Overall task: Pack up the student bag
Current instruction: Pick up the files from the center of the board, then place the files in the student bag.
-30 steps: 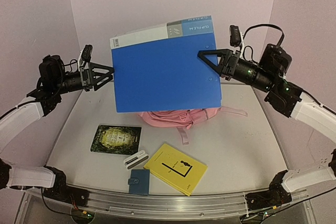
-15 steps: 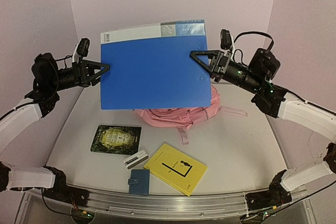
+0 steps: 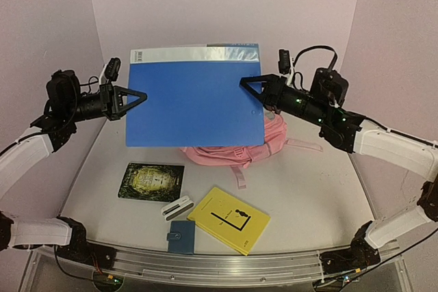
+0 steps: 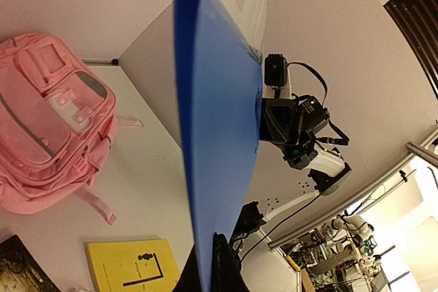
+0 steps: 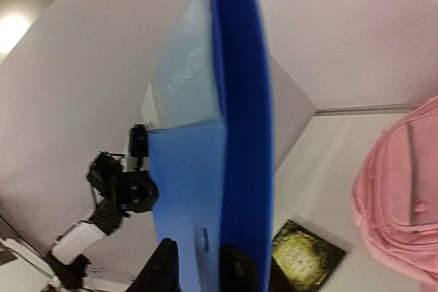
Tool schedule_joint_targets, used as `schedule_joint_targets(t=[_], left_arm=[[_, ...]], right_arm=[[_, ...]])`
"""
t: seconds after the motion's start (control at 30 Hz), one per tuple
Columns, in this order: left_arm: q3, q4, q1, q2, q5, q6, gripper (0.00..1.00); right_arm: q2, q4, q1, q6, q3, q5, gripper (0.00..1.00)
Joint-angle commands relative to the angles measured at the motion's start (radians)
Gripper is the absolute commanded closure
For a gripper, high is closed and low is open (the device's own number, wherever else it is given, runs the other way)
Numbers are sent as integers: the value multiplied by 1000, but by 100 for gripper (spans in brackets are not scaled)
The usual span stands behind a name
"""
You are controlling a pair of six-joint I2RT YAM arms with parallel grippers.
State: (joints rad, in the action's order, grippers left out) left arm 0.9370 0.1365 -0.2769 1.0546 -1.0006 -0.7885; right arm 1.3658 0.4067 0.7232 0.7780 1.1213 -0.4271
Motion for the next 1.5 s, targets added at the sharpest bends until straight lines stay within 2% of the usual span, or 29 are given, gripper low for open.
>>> schedule_joint_targets(t=[0.0,0.03,0.1,0.17,0.23,0.33,0.5,0.63,0.77,0.93,1.13,1.47], left_arm=[[127,-252,33,49,101,108,100],[146,-281,52,67,97,112,100],[180,-324,98,102,78,116,100],[199,-341,167,132,49,113,100],[201,-334,237,158,14,94,100],[158,-251,357,176,-22,25,100],[88,-198,444,148,47,37,100],[31,-188,453,60,160,139,100],[69,-331,458,15,267,276,100],[73,-424,458,-31,402,358,100],[66,-431,458,-37,406,370,100],[59,-406,459,-35,352,356,100]], right_arm=[[21,-176,0,-178,65,195,39],[27,-217,0,-205,74,226,26],[42,-297,6,-257,95,282,11],[66,-374,26,-311,128,351,4],[100,-450,57,-357,165,431,2],[167,-519,113,-413,219,535,2],[363,-657,206,-499,385,726,2],[559,-746,225,-530,554,788,2],[733,-790,225,-556,700,822,4],[899,-811,225,-587,868,865,12],[1040,-824,218,-627,993,942,18],[1210,-830,162,-666,1116,951,24]])
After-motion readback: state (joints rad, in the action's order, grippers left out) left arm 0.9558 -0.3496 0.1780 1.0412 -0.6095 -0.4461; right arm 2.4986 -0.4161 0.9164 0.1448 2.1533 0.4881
